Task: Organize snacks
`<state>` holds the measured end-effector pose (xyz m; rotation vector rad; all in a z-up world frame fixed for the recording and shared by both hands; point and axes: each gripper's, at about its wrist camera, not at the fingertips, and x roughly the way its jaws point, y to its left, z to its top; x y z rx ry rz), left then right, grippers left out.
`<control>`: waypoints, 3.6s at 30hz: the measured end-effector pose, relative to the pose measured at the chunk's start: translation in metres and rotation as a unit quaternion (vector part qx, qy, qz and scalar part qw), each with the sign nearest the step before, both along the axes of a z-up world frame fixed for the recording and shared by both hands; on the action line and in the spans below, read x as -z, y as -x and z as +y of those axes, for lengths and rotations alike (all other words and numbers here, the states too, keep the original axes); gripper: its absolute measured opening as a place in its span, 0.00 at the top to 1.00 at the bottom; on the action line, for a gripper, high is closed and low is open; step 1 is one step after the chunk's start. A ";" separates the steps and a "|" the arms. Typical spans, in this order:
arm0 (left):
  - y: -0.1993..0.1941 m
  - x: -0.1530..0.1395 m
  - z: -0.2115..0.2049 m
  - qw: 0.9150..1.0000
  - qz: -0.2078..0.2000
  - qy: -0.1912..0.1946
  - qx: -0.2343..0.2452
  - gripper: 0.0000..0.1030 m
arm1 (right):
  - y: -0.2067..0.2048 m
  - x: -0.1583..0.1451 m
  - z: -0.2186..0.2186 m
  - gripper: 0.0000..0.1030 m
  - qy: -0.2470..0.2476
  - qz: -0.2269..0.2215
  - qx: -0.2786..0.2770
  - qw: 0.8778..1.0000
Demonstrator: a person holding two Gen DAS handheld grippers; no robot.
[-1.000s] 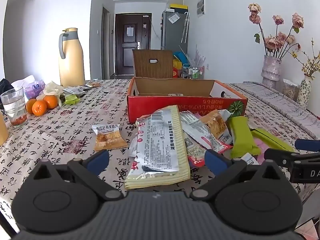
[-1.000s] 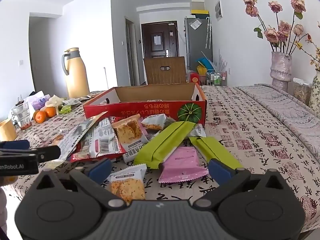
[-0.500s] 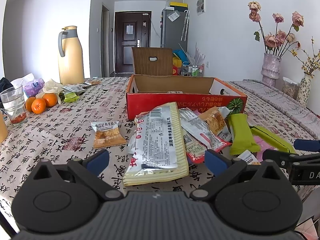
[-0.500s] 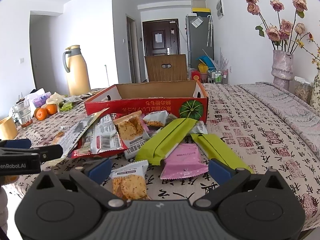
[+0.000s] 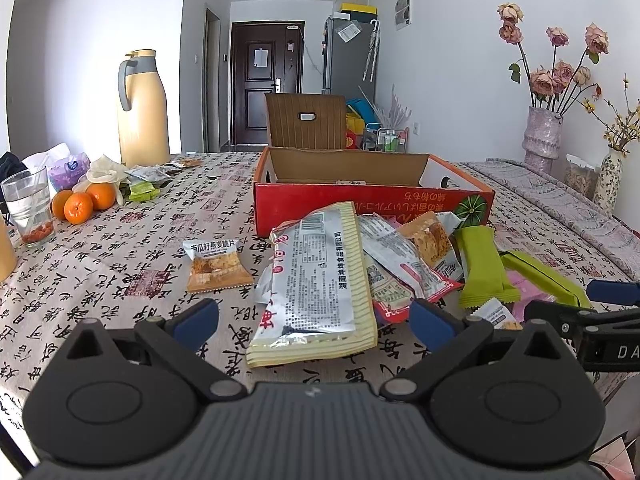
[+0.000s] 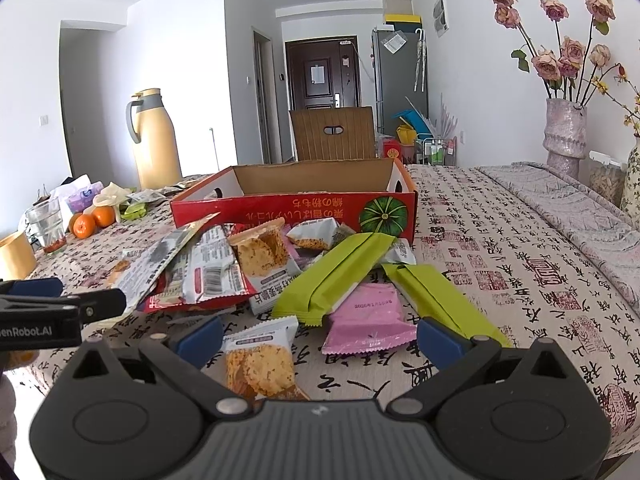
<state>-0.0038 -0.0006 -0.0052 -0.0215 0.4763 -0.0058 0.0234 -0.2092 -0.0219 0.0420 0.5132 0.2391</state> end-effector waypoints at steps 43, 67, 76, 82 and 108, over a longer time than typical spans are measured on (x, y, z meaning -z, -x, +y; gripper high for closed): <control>0.001 0.007 -0.001 1.000 0.008 0.004 0.004 0.00 | -0.004 0.005 0.005 0.00 0.002 0.018 -0.006 1.000; -0.007 0.013 0.008 1.000 0.024 0.012 0.003 0.00 | -0.021 0.023 0.033 0.21 0.027 0.060 -0.058 0.996; -0.012 0.016 0.013 0.999 0.035 0.023 0.006 0.00 | -0.026 0.027 0.038 0.60 0.032 0.075 -0.063 0.995; -0.014 0.012 0.017 0.999 0.034 0.032 0.002 0.00 | -0.021 0.020 0.033 0.62 0.022 0.062 -0.066 0.996; -0.083 0.016 0.020 0.992 0.082 0.086 0.030 0.23 | -0.034 0.013 -0.011 0.62 -0.025 0.036 0.007 0.999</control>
